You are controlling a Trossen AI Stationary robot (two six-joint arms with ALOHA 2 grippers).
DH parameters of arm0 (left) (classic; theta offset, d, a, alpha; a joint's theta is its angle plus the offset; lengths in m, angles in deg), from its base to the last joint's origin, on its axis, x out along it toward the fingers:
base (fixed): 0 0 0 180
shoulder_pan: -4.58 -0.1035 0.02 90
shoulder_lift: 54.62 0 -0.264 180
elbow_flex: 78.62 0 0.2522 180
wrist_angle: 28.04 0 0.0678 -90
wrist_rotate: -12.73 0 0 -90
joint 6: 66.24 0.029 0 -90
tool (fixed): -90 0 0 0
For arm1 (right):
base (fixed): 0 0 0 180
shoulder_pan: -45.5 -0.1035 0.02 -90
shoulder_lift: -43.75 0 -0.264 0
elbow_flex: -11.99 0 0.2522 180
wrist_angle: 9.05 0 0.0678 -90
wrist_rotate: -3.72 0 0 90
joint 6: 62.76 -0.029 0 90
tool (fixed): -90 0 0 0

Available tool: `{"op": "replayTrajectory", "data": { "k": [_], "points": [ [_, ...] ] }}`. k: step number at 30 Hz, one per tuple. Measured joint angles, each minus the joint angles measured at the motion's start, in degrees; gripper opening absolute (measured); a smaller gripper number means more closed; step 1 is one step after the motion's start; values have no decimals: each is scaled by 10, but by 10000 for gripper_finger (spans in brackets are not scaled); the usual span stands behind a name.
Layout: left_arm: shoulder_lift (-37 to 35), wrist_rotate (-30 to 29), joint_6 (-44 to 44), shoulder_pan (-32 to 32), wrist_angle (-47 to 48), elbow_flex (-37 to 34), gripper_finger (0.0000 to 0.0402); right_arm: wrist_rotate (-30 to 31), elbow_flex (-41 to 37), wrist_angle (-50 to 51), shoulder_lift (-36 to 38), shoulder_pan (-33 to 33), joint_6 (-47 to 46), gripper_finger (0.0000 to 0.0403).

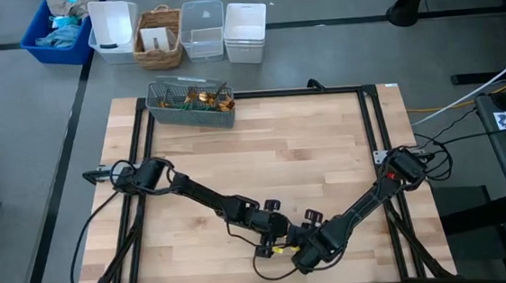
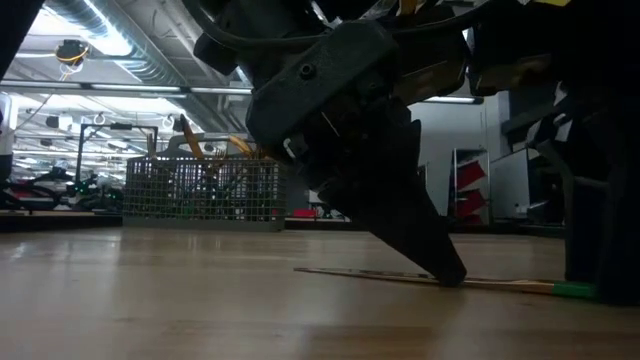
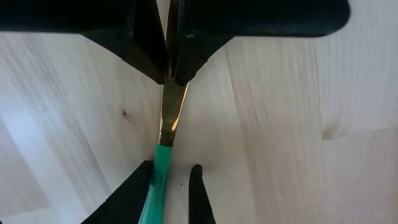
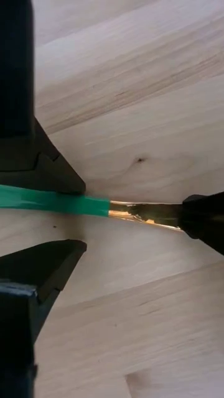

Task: Sort silverware
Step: Put the green knife into the gray silverware basket

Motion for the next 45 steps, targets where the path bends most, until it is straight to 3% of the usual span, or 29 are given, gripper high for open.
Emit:
{"op": "replayTrajectory", "data": {
  "k": [8,21,29,35,45],
  "points": [
    [0,0,1,2,-10,0,24,-12,0,-4,-7,0,1,129],
    [0,3,-3,6,-11,0,3,-27,1,-12,-7,0,2,27],
    [-15,-10,17,16,12,1,3,-35,1,-18,-8,1,2,43],
    [-36,-44,28,23,62,0,4,-47,1,-19,-8,3,2,37],
    [-70,-49,29,59,116,0,5,-47,1,-19,-8,3,5,37]
  ]
}}
